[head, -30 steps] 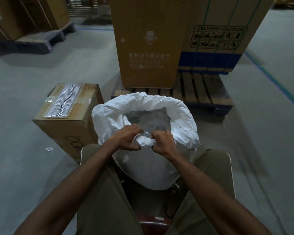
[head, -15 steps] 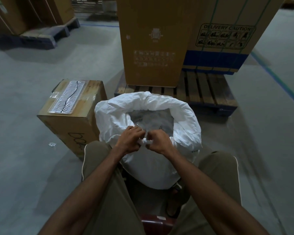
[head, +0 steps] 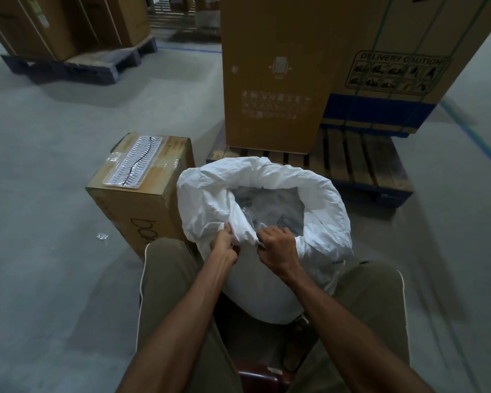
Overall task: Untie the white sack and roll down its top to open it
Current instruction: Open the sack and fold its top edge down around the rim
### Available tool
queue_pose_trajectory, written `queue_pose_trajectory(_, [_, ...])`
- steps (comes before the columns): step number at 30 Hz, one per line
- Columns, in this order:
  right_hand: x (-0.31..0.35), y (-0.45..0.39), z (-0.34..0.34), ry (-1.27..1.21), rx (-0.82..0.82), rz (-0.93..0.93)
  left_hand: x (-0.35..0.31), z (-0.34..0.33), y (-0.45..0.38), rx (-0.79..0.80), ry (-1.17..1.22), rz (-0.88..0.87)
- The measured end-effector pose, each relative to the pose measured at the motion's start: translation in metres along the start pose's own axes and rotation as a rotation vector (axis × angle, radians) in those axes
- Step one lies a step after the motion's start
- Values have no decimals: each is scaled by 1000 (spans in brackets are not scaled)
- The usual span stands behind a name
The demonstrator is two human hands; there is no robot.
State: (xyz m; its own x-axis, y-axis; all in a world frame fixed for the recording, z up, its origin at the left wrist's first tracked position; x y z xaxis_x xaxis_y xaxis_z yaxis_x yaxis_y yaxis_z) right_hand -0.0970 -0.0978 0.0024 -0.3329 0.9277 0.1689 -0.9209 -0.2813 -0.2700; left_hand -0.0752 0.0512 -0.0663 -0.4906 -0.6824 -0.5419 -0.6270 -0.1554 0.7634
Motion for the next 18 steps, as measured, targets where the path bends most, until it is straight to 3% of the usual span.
queue_pose_trajectory(3, [1, 3, 3, -3, 20, -22, -5, -3, 2, -29, 5, -30])
queue_pose_trajectory(6, [2, -2, 8, -80, 93, -106, -19, -12, 33, 51, 76, -129])
queue_pose_trajectory(11, [16, -26, 20, -584, 230, -93, -46, -28, 69, 274, 265, -154])
queue_pose_trajectory(15, [21, -44, 27, -763, 130, -84, -63, -22, 68, 288, 148, -168])
queue_pose_trajectory(18, [22, -45, 25, -659, 27, -130, -72, -17, 60, 334, -123, -154])
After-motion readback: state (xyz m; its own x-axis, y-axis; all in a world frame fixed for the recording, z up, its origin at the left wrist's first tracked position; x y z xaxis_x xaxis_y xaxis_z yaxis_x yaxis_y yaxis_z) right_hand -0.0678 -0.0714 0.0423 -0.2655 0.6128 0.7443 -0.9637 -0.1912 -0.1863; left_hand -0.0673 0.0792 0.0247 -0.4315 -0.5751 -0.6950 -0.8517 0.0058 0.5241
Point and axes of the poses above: each hand's wrist, its own y-axis away from the middle knuckle, its own z-axis out of the back of the hand, x = y × z, the point moved 5 cm from there along -y, towards the middle knuckle, and after that the axes turned 3 degrees about x, right-handed, at the moved point
